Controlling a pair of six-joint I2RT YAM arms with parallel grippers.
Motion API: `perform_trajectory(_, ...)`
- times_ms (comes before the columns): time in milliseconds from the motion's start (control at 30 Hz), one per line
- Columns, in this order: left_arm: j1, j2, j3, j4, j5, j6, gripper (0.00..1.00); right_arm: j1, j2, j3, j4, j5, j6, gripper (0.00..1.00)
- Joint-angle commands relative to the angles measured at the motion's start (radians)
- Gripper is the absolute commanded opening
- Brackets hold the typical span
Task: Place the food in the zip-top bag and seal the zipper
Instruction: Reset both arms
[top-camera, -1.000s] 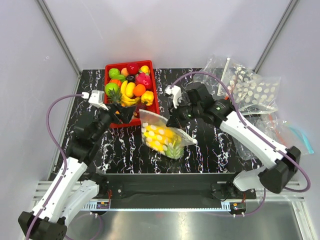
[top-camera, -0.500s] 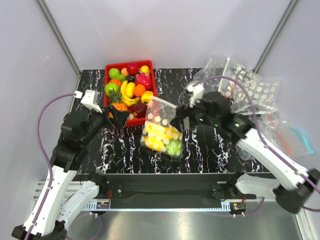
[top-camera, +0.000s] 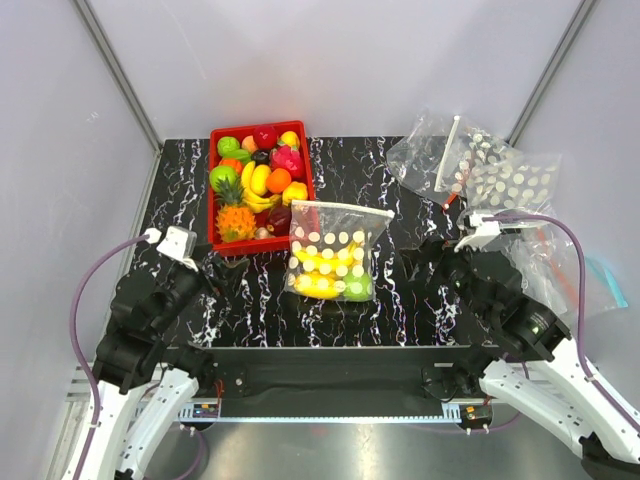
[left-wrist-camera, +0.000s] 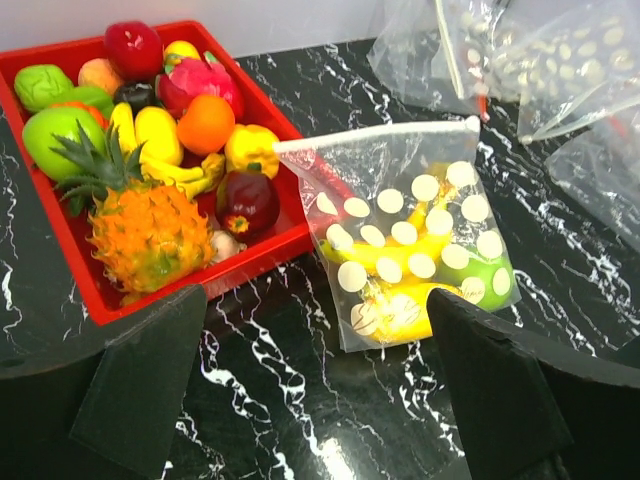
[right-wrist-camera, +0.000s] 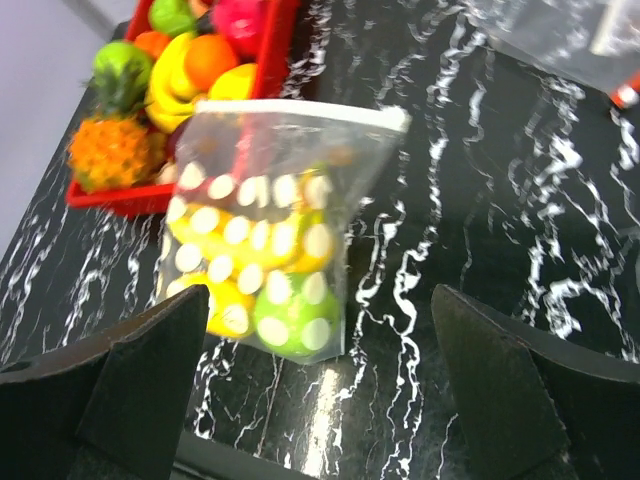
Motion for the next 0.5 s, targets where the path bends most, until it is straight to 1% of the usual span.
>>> perform_trajectory(0, -0.003, -0.016, -0.001, 0.042, 0.026, 0.026, 0.99, 0.005, -0.053, -0.046, -0.042, 0.167, 0.147, 1.00)
perform_trajectory(67, -0.003, -0.008, -0.001, 0.044, 0.037, 0.029, 0.99, 0.004, -0.091, -0.071, -0.050, 0.199, 0.205, 1.00)
perform_trajectory(200, -0.003, 0.013, 0.002, 0.039, 0.058, 0.030, 0.99, 0.005, -0.136, -0.123, -0.049, 0.217, 0.229, 1.00)
perform_trajectory(467, -0.003, 0.009, -0.001, 0.041, 0.058, 0.032, 0.99, 0.005, -0.162, -0.135, -0.035, 0.222, 0.203, 1.00)
